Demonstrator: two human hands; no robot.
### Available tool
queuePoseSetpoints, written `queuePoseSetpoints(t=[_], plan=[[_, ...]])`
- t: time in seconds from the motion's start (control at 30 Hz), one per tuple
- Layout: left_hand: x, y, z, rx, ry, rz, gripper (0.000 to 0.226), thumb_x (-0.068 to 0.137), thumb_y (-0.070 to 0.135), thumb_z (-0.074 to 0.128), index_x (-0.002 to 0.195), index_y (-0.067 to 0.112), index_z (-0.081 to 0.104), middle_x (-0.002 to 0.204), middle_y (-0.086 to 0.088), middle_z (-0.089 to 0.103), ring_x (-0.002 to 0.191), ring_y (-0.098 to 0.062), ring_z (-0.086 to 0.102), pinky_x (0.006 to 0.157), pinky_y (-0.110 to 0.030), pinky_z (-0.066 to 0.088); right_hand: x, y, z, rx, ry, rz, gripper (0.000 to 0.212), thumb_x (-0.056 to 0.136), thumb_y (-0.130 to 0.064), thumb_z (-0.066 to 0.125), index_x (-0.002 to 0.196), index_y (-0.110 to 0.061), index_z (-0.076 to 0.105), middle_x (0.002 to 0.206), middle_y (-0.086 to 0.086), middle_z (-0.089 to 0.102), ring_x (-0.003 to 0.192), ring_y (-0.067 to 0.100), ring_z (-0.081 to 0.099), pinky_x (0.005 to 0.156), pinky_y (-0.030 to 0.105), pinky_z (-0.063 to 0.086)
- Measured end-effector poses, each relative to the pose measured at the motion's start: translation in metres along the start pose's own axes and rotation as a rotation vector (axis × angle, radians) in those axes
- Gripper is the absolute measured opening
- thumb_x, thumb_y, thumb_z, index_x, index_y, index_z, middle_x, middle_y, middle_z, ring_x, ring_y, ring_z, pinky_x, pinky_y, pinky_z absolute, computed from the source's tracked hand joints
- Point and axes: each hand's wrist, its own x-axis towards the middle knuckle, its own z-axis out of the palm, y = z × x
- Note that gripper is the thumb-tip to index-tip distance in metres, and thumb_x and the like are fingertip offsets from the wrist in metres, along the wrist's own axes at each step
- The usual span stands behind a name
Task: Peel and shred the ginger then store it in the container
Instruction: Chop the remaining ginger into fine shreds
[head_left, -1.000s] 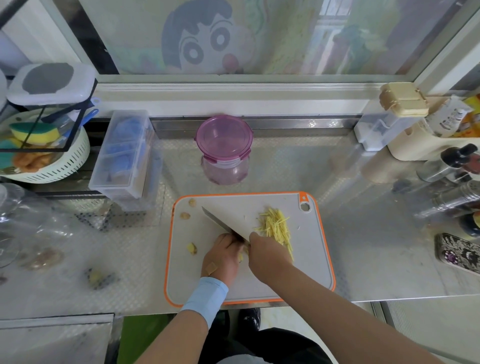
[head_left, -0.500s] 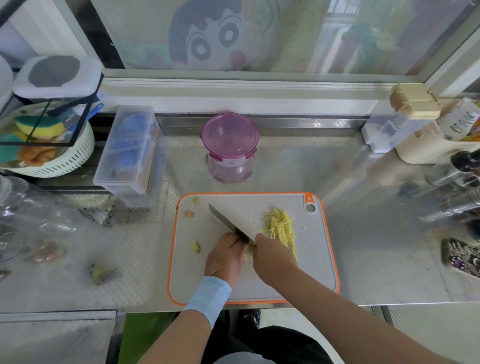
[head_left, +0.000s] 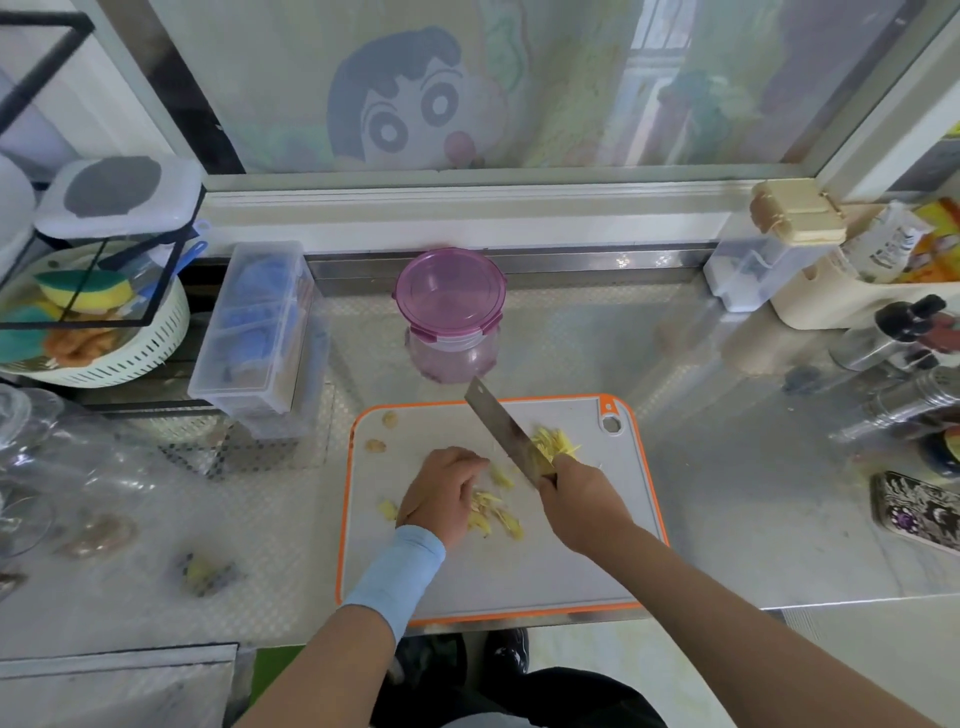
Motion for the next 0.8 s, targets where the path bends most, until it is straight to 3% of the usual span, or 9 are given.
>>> queuePoseSetpoints(t=[0.07,0.13,0.23,0.4,0.57,0.8], plan=[[0.002,-0.004,0.003,0.086,-0.125,0.245,0.032,0.077,-0.001,0.071,0.101,0.02,0.075,0.105,0.004,0.066,0.102,-0.011,0.046,0.079,-0.031,0.053,-0.003,0.002,0.002,0.014,-0.002,0.019,0.017,0.1,-0.028,0.04,0.087,-0.017,0.045,0.075,0.0,0.053,0.066,0.021,0.053,0.056,0.032,0.041],[0.002,-0.01,0.001,0.131,-0.191,0.365,0.033,0.067,-0.002,0.079,0.092,0.02,0.077,0.1,0.004,0.068,0.098,-0.011,0.047,0.073,-0.03,0.056,-0.007,0.002,0.006,0.022,-0.012,0.027,0.017,0.101,-0.028,0.04,0.088,-0.017,0.045,0.076,0.001,0.053,0.066,0.02,0.053,0.055,0.032,0.042],[-0.006,-0.021,-0.011,0.159,-0.214,0.351,0.027,0.072,0.0,0.074,0.088,0.021,0.076,0.094,0.008,0.066,0.093,-0.01,0.051,0.067,-0.029,0.057,-0.013,0.003,0.011,0.033,-0.027,0.026,0.019,0.102,-0.028,0.039,0.087,-0.017,0.042,0.076,0.001,0.053,0.063,0.017,0.05,0.049,0.03,0.034],[-0.02,-0.016,-0.026,0.184,-0.138,0.34,0.02,0.082,0.012,0.063,0.092,0.023,0.076,0.098,0.009,0.063,0.096,-0.009,0.053,0.073,-0.023,0.053,-0.018,0.006,0.018,0.028,-0.018,0.042,0.019,0.103,-0.032,0.038,0.091,-0.018,0.044,0.078,0.001,0.054,0.066,0.019,0.054,0.051,0.03,0.038],[-0.022,0.011,0.006,0.247,-0.282,0.515,0.025,0.068,0.011,0.081,0.09,0.021,0.074,0.096,0.005,0.065,0.092,-0.017,0.058,0.072,-0.027,0.055,-0.023,0.006,0.016,0.022,0.022,0.056,0.021,0.103,-0.032,0.037,0.087,-0.019,0.04,0.075,0.001,0.053,0.063,0.02,0.051,0.051,0.031,0.036],[-0.027,0.009,0.004,0.262,-0.179,0.38,0.033,0.048,-0.006,0.08,0.066,0.017,0.065,0.079,0.002,0.06,0.076,-0.017,0.051,0.055,-0.024,0.048,-0.032,0.006,0.016,-0.042,0.004,-0.02,0.022,0.104,-0.035,0.038,0.089,-0.019,0.04,0.073,0.001,0.053,0.059,0.018,0.048,0.048,0.031,0.034]])
